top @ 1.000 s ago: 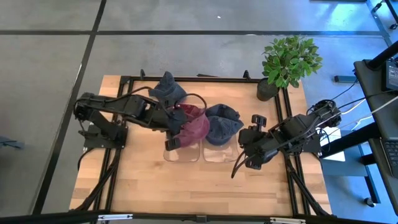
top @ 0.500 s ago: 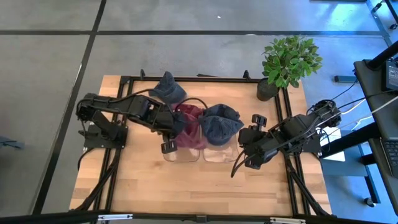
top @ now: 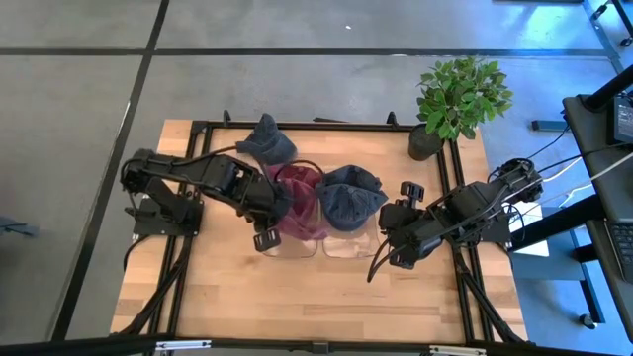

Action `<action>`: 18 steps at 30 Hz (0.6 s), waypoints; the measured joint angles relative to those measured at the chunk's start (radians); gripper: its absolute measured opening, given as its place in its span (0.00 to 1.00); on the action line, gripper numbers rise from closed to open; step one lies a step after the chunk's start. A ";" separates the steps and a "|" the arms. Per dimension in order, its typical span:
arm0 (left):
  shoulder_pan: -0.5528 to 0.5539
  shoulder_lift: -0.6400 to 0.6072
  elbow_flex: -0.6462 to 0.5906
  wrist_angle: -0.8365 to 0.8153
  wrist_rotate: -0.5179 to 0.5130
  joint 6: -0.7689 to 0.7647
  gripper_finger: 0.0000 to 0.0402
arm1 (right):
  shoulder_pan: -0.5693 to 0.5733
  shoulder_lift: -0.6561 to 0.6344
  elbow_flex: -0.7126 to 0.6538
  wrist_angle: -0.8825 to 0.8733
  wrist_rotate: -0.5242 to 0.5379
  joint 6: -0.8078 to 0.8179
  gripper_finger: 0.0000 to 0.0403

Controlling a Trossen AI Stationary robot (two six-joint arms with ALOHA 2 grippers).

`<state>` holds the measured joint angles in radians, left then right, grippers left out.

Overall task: Pick & Place hat
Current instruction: Put the red cap into the left transparent bin

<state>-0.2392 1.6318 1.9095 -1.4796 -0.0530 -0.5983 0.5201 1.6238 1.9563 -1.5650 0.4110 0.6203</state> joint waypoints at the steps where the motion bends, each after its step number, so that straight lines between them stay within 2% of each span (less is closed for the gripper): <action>1: -0.007 0.000 0.000 -0.007 0.003 -0.013 0.10 | 0.000 0.000 0.000 0.000 0.000 -0.001 0.42; 10: -0.042 0.000 0.000 -0.074 0.001 -0.128 0.10 | 0.000 0.000 0.000 0.000 0.000 -0.003 0.42; 18: -0.027 0.000 -0.004 -0.066 -0.086 -0.033 0.10 | 0.000 0.000 0.000 0.001 0.007 -0.004 0.42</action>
<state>-0.2660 1.6321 1.9053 -1.5452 -0.1391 -0.6313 0.5201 1.6238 1.9560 -1.5642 0.4184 0.6163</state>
